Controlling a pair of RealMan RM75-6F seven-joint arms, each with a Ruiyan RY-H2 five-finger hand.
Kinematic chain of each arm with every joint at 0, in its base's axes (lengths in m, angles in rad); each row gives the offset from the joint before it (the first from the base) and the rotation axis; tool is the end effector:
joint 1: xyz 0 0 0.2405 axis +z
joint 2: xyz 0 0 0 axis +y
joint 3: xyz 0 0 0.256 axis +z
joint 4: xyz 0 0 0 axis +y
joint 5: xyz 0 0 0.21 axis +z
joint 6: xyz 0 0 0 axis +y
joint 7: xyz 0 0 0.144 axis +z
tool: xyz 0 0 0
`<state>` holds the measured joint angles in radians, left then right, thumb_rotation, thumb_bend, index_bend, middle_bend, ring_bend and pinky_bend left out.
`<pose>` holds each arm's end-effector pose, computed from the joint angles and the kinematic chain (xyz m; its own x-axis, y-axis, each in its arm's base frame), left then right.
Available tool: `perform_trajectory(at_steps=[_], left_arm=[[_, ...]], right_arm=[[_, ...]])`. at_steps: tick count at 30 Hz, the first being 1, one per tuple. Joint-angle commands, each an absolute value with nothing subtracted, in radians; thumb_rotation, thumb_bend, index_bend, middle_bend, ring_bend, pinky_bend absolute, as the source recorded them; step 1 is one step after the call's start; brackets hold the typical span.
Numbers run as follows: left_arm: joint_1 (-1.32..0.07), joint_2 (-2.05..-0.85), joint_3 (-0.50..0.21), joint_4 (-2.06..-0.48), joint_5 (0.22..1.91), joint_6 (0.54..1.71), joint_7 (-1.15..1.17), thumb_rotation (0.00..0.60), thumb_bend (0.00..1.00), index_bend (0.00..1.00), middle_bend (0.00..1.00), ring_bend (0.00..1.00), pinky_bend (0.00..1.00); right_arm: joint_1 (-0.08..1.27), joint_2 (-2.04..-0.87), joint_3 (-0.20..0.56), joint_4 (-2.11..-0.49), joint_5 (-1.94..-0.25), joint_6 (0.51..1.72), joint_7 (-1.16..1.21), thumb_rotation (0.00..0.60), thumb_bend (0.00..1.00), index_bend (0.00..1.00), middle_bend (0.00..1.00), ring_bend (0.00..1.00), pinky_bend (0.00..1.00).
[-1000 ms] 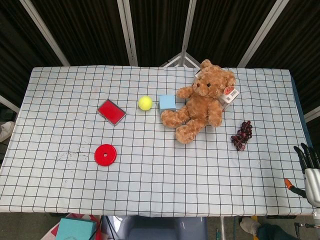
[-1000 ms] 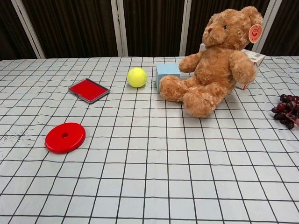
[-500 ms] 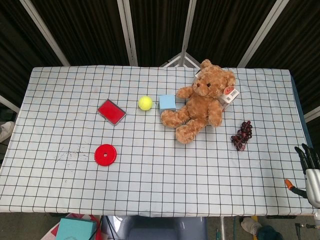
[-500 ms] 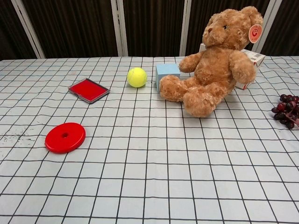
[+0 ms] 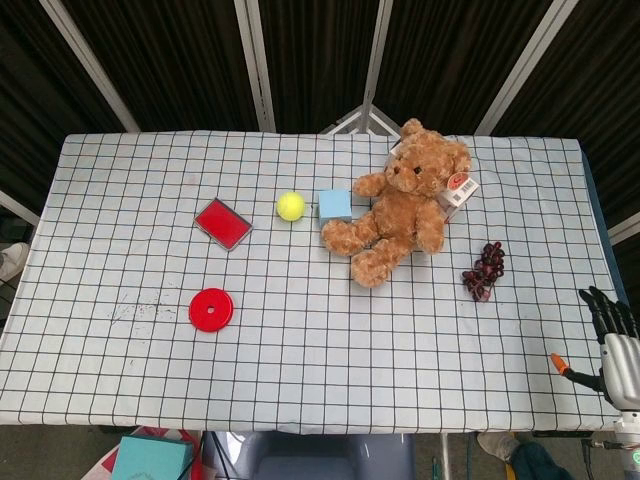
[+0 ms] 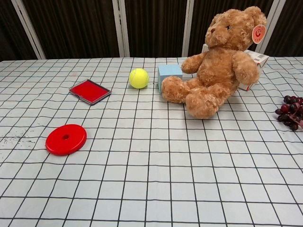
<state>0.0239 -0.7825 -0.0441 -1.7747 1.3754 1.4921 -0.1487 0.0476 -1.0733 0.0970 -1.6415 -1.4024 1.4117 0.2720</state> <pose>-0.3248 0.1428 0.2574 0.4107 0.0161 0.9116 0.8901 0.2096 -0.4047 -0.3279 -0.1780 0.1735 0.1327 -0.0087 0.9911 -0.9834 0.1237 0.1327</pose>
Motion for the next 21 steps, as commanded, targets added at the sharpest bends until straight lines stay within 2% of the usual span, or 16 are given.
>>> perform_trajectory(at_steps=[1, 10, 14, 18, 21], left_arm=[[0.02, -0.783, -0.051, -1.772, 1.363, 1.486, -0.154, 0.6, 0.19, 0.26, 0.01, 0.01, 0.14], [-0.001, -0.788, -0.061, -1.767, 1.329, 1.448, -0.135, 0.6, 0.19, 0.26, 0.01, 0.01, 0.14], [-0.002, -0.789, -0.064, -1.768, 1.319, 1.445, -0.132, 0.6, 0.19, 0.26, 0.01, 0.01, 0.14], [-0.002, -0.789, -0.066, -1.767, 1.312, 1.444, -0.133, 0.6, 0.19, 0.26, 0.01, 0.01, 0.14], [-0.004, -0.79, -0.068, -1.766, 1.307, 1.44, -0.129, 0.6, 0.19, 0.26, 0.01, 0.01, 0.14]], right_arm=[[0.128, -1.074, 0.151, -1.676, -1.337, 1.25, 0.513, 0.6, 0.22, 0.11, 0.11, 0.13, 0.0], [0.305, -1.027, 0.309, -1.765, -1.08, 0.917, 0.751, 0.6, 0.22, 0.11, 0.16, 0.16, 0.0], [0.388, -1.027, 0.359, -1.745, -0.918, 0.793, 0.754, 0.6, 0.22, 0.13, 0.18, 0.17, 0.0], [0.469, -1.042, 0.384, -1.712, -0.747, 0.715, 0.713, 0.6, 0.22, 0.14, 0.18, 0.18, 0.0], [0.527, -1.06, 0.379, -1.686, -0.634, 0.705, 0.65, 0.6, 0.22, 0.14, 0.2, 0.19, 0.0]])
